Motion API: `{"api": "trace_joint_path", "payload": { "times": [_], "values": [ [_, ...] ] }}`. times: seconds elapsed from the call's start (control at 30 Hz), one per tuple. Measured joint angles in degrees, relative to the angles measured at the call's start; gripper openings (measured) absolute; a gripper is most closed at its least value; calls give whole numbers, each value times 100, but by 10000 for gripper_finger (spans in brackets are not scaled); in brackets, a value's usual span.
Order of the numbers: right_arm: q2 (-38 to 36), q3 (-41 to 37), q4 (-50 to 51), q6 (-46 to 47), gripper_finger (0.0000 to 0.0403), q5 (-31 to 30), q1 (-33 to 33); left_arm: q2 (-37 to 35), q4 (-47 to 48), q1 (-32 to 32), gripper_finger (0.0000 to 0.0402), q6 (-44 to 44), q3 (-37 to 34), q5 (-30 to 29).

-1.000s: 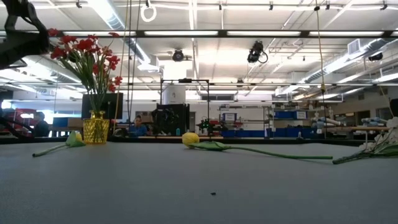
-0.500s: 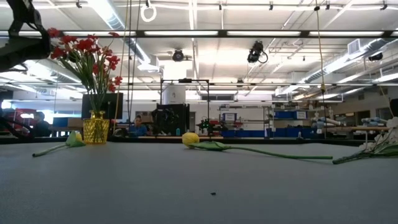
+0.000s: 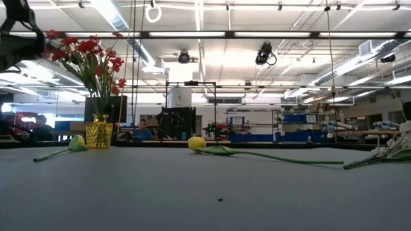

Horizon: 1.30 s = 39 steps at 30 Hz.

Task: Sort flowers into vase by color
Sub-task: Put the white flowers into the transparent vase

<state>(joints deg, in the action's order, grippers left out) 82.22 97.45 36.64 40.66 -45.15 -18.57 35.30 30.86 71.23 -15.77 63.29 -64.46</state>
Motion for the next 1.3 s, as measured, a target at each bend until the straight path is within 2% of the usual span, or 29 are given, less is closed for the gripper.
{"api": "trace_joint_path", "payload": {
  "times": [0.13,0.2,0.3,0.4,0.5,0.67,0.73,0.8,0.87,0.9,1.0,1.1,1.13,1.3],
  "values": [
    [-401,0,802,425,197,84,305,100,-190,-630,205,19,0,37],
    [-566,0,1575,1099,197,261,561,230,-321,-996,202,92,0,238],
    [-676,-6,3155,2442,197,765,1003,556,-675,-1628,200,357,0,521],
    [-655,-235,4196,3155,197,1425,1281,805,-877,-2251,199,459,-8,760],
    [-643,-676,4187,3231,197,1975,1440,930,-905,-2716,198,120,-7,1176],
    [-643,-1410,3604,3193,197,2792,1629,1250,-746,-3142,199,-287,-5,1414],
    [-641,-1651,3273,3331,197,3167,1641,1401,-1221,-3254,199,-418,-17,1601],
    [-641,-1815,3018,3457,197,3531,1641,1507,-1989,-3307,199,-380,54,2141],
    [-643,-1967,2771,3478,197,3864,1613,1528,-2039,-3242,197,-207,232,2944],
    [-643,-2038,2634,3430,197,4090,1599,1507,-1936,-3174,195,-102,338,3454],
    [-641,-2151,1982,2915,197,4979,1595,1389,-1801,-2927,178,667,519,5555],
    [-643,-2227,1349,2711,197,5624,1660,1281,-1696,-2732,148,1231,521,6796],
    [-643,-2235,1207,2701,197,5701,1706,1254,-1604,-2702,136,1391,517,7006],
    [-645,-2236,899,2868,197,5773,1899,1225,-1166,-2702,69,1637,516,7054]
  ]
}}
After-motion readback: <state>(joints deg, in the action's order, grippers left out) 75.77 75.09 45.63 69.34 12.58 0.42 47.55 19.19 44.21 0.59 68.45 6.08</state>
